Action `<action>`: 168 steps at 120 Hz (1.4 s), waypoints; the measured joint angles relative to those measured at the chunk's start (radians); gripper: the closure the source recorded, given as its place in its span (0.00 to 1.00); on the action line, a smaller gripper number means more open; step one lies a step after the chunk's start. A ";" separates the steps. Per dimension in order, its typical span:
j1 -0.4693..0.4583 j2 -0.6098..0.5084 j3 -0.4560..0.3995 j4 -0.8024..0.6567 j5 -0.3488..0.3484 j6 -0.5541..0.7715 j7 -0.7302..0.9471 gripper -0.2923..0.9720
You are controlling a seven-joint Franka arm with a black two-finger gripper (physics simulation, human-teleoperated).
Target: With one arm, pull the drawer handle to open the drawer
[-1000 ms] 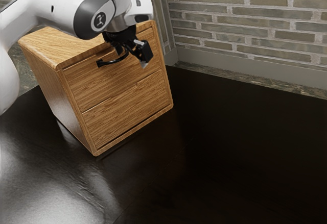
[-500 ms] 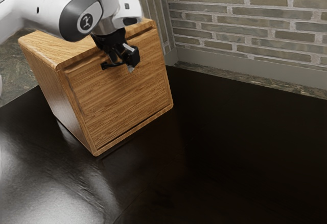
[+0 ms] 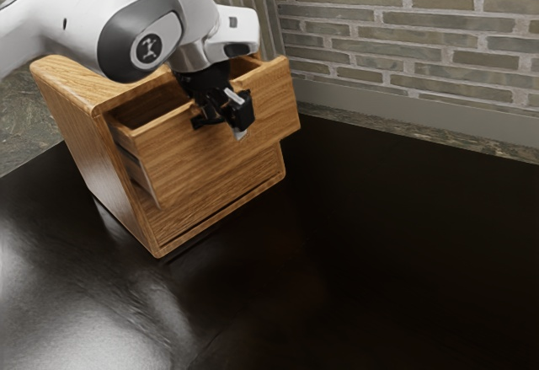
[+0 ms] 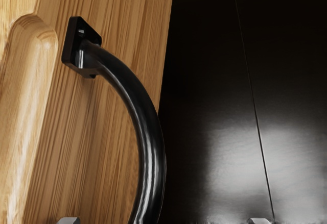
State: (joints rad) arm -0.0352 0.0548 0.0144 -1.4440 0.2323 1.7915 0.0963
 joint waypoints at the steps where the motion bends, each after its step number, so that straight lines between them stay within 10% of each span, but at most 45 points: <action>1: -0.001 -0.001 -0.001 0.000 0.000 0.000 0.000 0.50; 72: -0.017 -0.051 -0.053 -0.055 -0.018 -0.001 -0.029 0.33; 168: -0.123 -0.105 -0.125 0.101 -0.075 -0.068 -0.042 0.38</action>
State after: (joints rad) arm -0.1587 -0.0505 -0.1107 -1.3432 0.1572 1.7232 0.0538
